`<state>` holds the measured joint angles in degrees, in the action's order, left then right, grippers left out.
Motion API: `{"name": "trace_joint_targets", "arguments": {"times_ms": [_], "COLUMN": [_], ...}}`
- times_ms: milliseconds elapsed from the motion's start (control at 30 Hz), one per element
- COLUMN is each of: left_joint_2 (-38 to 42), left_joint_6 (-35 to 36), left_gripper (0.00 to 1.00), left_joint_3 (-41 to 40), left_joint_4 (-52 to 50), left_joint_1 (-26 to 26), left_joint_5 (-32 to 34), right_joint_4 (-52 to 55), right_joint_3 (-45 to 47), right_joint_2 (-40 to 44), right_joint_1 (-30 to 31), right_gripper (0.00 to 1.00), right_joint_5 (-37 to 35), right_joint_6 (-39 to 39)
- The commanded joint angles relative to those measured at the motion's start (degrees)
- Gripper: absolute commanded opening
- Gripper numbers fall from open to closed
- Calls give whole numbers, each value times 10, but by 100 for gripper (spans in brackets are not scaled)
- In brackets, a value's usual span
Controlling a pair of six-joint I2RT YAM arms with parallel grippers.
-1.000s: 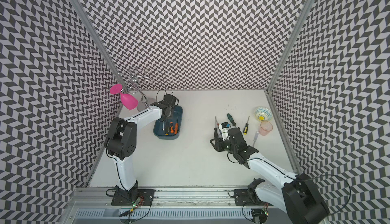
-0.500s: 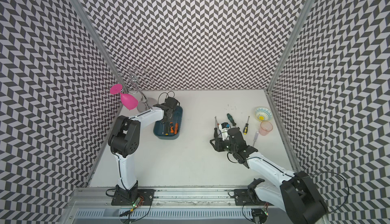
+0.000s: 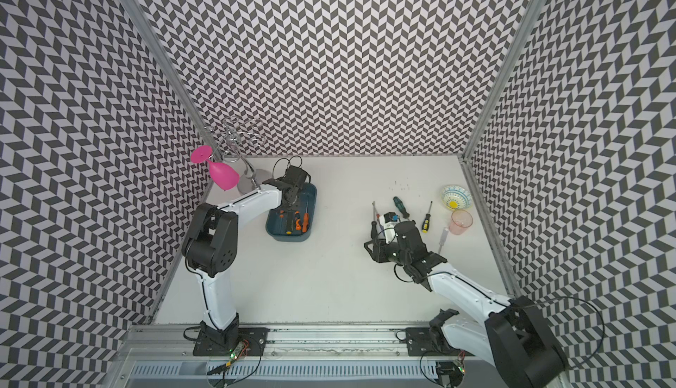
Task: Put the screwdriver on the desktop into the storage box
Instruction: Place the screwdriver in the storage box, then pick up the screwdriver from the center of the board.
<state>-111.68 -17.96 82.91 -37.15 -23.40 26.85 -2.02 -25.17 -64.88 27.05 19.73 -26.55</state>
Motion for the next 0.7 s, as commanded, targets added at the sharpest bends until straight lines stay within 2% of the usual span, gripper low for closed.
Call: {"name": "trace_joint_targets", "arguments": {"times_ms": [0, 267, 667], "left_joint_2": [54, 141, 310], "left_joint_6": [-14, -38, -87], "left_gripper": [41, 44, 48], "left_joint_3": [-17, -69, -244], "left_joint_4": [7, 40, 158], "left_joint_1": [-11, -32, -54], "left_joint_5": [-37, -105, -239], "right_joint_4": [-7, 23, 79], "right_joint_3": [-10, -28, -84], "right_joint_2": [-1, -8, -58], "right_joint_1": [-4, -5, -5], "right_gripper": [41, 41, 46], "right_joint_5": [-11, -38, -114], "right_joint_6": [5, 4, 6]}}
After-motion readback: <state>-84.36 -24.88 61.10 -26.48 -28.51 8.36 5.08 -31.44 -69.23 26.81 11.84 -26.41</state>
